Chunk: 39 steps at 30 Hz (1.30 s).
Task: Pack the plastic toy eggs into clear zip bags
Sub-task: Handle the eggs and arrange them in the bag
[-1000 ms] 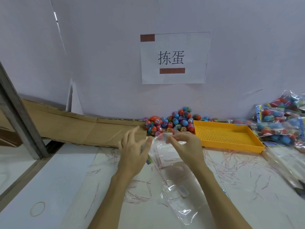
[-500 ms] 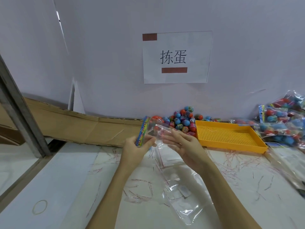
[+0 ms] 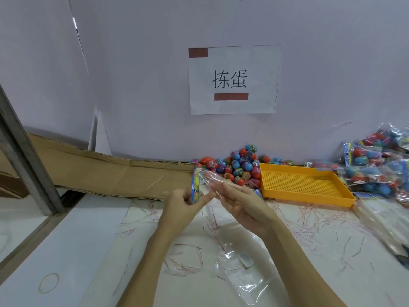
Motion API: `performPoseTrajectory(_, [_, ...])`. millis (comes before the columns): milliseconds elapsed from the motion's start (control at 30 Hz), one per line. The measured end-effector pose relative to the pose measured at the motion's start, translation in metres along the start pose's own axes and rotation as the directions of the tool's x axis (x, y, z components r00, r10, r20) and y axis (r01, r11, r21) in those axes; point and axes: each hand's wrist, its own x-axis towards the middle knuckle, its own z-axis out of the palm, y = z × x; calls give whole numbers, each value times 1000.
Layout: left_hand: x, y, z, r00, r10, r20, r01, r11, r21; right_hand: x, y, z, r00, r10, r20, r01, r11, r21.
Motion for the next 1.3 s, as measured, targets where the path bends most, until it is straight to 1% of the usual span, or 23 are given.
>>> performPoseTrajectory(100, [1, 1, -5, 999, 38, 10, -38, 999, 13, 1, -2, -8, 997, -66, -32, 67, 997, 43])
performPoseTrajectory(133, [1, 3, -6, 1000, 18, 9, -18, 1000, -4, 1, -4, -11, 995, -98, -33, 100, 994, 52])
performPoseTrajectory(167, [1, 4, -7, 999, -33, -20, 32, 999, -42, 2, -5, -13, 991, -126, -49, 129, 990, 55])
performPoseTrajectory(233, [4, 2, -11, 980, -167, -108, 159, 984, -74, 5, -5, -17, 974, -166, -154, 170, 985, 15])
performPoseTrajectory(267, [5, 0, -13, 972, -186, -141, 184, 983, -21, 6, -4, -18, 959, -185, -214, 183, 983, -30])
performPoseTrajectory(333, [6, -7, -18, 980, -71, -185, 120, 955, 270, 9, -2, -20, 930, -225, -290, 191, 971, -141])
performPoseTrajectory(400, [6, -17, -20, 994, 33, -101, 26, 842, 538, 8, 1, -17, 911, -270, -313, 190, 946, -261])
performPoseTrajectory(467, [5, -17, -17, 995, 78, -56, -27, 788, 615, 5, 2, -11, 898, -327, -295, 205, 903, -377])
performPoseTrajectory(500, [3, -13, -15, 994, 81, -69, -23, 798, 602, 5, 3, -8, 893, -348, -287, 208, 883, -422])
performPoseTrajectory(567, [3, -11, -13, 984, 152, -93, -66, 795, 603, 6, 5, -2, 887, -367, -281, 207, 858, -469])
performPoseTrajectory(633, [3, -9, -12, 971, 235, -38, -165, 779, 605, 8, 10, 0, 883, -405, -236, 227, 810, -541])
performPoseTrajectory(667, [2, -9, -12, 966, 260, 12, -217, 778, 590, 8, 12, 1, 881, -426, -205, 242, 779, -579])
performPoseTrajectory(700, [1, -7, -11, 958, 286, 32, -255, 791, 556, 9, 15, 2, 879, -445, -172, 258, 746, -613])
performPoseTrajectory(767, [-1, -4, -7, 945, 323, 45, -303, 820, 486, 9, 19, 1, 876, -474, -89, 274, 641, -717])
performPoseTrajectory(800, [0, -5, -5, 942, 329, 69, -320, 818, 478, 10, 21, 0, 883, -467, -49, 269, 590, -761])
performPoseTrajectory(833, [0, -4, -3, 937, 332, 107, -340, 800, 494, 11, 24, 1, 896, -442, -27, 257, 568, -782])
performPoseTrajectory(900, [0, -3, 0, 905, 390, 171, -412, 702, 582, 11, 28, 7, 924, -383, 4, 244, 580, -777])
performPoseTrajectory(967, [-1, -5, 2, 857, 471, 208, -480, 584, 655, 10, 31, 13, 934, -353, 60, 264, 566, -781])
performPoseTrajectory(1000, [-2, -4, 3, 842, 501, 201, -491, 556, 670, 10, 31, 15, 935, -344, 93, 286, 570, -770])
performPoseTrajectory(1067, [-3, -4, 4, 824, 546, 155, -491, 550, 676, 9, 29, 18, 925, -358, 129, 334, 599, -728])
performPoseTrajectory(1133, [-2, -3, 5, 809, 571, 139, -503, 549, 667, 8, 25, 18, 914, -386, 128, 358, 615, -703])
performPoseTrajectory(1233, [-3, 1, 5, 805, 568, 172, -526, 547, 652, 6, 21, 17, 926, -361, 115, 340, 658, -672])
performPoseTrajectory(1300, [-4, 4, 2, 816, 542, 204, -538, 579, 613, 4, 18, 17, 932, -337, 134, 341, 687, -642])
